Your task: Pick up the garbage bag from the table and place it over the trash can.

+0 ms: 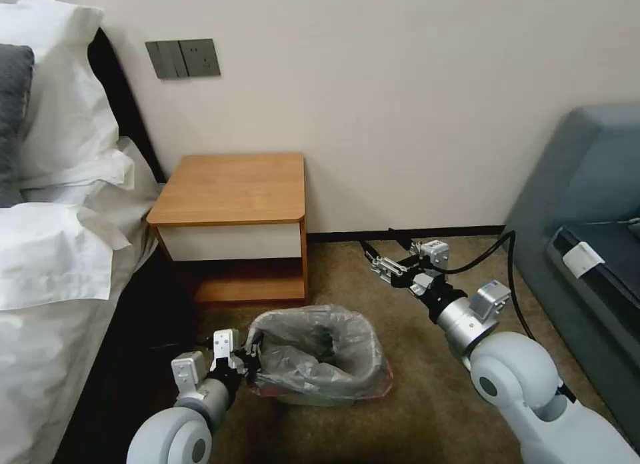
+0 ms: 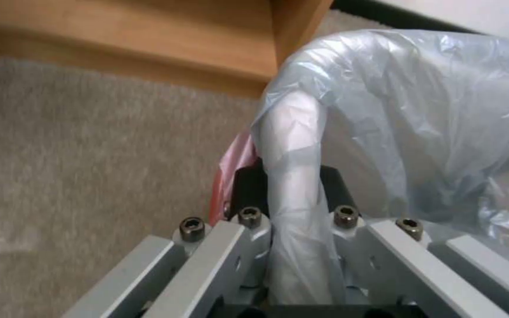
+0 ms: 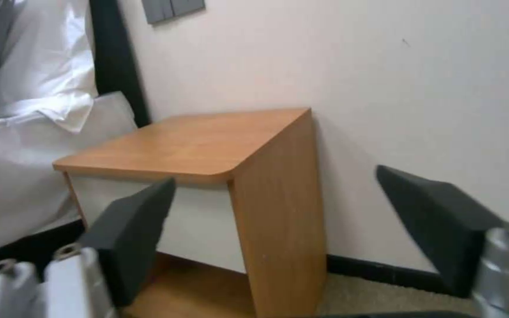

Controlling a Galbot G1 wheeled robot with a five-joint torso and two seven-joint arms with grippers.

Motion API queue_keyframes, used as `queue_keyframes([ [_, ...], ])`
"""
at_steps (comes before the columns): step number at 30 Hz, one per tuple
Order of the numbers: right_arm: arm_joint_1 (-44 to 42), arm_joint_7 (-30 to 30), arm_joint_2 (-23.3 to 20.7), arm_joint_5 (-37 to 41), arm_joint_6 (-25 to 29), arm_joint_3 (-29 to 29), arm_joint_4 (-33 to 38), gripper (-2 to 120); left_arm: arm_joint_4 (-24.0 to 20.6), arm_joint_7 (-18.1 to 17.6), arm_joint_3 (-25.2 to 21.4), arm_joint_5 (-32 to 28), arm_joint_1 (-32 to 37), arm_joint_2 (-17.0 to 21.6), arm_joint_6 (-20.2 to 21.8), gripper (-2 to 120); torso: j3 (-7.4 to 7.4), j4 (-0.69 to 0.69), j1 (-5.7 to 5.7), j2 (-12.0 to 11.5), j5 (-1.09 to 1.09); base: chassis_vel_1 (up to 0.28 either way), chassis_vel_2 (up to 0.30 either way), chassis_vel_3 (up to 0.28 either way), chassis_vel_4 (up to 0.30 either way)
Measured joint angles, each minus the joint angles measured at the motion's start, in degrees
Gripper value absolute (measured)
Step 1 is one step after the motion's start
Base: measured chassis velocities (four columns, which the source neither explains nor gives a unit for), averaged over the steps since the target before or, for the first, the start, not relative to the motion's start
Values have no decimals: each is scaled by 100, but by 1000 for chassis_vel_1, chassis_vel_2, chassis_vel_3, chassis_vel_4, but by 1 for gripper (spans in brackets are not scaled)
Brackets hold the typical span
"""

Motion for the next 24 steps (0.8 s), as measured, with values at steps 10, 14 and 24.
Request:
queue_keyframes([
  [10, 58, -56, 32, -51, 0, -54, -58, 100, 120, 5, 49, 92, 51, -118, -72, 15, 0, 0, 0, 0, 0, 0, 0, 0, 0],
  [14, 63, -70, 44, -74, 0, -64, -74, 100, 91, 4, 50, 100, 69, -144, -86, 26, 0, 0, 0, 0, 1, 0, 0, 0, 0],
  [24, 39, -126, 134, -207, 13, -124, -88, 100, -12, -24, 61, 121, 111, -169, -109, 63, 0, 0, 0, 0, 1, 0, 0, 0, 0],
])
